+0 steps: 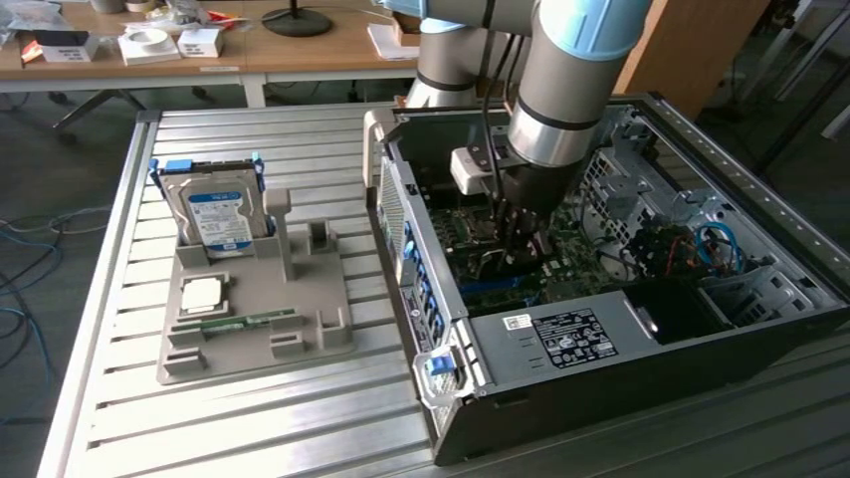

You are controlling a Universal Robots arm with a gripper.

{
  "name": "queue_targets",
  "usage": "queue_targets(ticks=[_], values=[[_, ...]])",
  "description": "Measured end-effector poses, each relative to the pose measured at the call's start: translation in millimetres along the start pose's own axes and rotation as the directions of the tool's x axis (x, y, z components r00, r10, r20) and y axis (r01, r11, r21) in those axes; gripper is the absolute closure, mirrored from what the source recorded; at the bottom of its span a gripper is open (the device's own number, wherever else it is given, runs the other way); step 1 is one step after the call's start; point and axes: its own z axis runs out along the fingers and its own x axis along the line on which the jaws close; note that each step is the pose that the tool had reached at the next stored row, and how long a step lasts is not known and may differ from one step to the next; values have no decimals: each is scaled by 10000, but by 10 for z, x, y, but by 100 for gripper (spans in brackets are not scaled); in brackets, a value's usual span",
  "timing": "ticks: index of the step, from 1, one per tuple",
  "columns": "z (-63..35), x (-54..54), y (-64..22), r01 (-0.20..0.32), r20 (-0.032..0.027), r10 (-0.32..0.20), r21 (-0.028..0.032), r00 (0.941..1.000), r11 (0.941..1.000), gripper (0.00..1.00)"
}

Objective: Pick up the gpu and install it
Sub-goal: 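Insert the gpu into the slot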

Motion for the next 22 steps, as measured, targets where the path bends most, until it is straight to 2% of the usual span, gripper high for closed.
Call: queue_targets(ticks=[22], values=[[16,0,3,-7,0,7,3,10000,10000,74]])
